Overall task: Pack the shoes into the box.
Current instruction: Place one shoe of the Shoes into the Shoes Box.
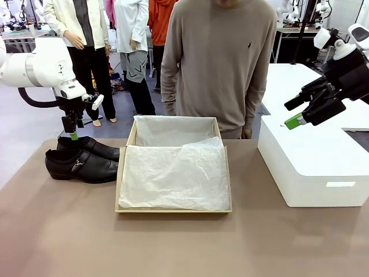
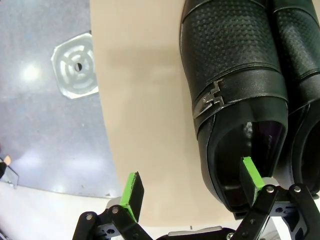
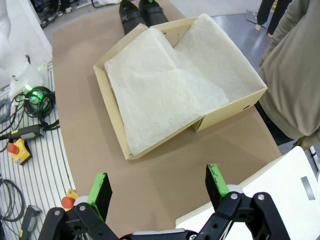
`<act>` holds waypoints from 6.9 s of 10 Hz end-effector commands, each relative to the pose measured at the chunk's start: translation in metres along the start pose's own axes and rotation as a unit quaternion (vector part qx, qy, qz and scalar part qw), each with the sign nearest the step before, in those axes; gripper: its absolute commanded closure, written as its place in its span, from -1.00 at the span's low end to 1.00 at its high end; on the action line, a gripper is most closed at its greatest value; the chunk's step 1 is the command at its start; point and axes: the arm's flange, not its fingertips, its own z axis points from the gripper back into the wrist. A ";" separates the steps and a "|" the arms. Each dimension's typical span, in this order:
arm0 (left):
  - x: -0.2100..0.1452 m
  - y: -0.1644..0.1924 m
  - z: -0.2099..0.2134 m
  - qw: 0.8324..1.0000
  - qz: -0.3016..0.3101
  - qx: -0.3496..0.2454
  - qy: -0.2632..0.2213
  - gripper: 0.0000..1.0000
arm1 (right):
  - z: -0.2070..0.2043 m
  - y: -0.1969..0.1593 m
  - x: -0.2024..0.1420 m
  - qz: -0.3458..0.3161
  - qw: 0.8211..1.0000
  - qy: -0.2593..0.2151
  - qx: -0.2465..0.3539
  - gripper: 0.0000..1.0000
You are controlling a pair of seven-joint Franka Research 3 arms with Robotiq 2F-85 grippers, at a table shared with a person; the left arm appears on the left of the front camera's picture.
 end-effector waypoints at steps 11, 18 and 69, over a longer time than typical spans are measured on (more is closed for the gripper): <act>-0.002 0.006 -0.026 0.999 0.003 -0.041 0.004 -1.00 | -0.001 -0.004 0.001 0.013 1.000 -0.013 0.005 -1.00; 0.007 -0.002 -0.040 0.998 -0.001 -0.061 -0.004 -1.00 | -0.001 -0.004 0.001 0.013 1.000 -0.013 0.005 -1.00; 0.269 -0.038 0.154 0.999 0.003 -0.025 0.021 1.00 | -0.001 -0.004 0.001 0.013 1.000 -0.013 0.005 -1.00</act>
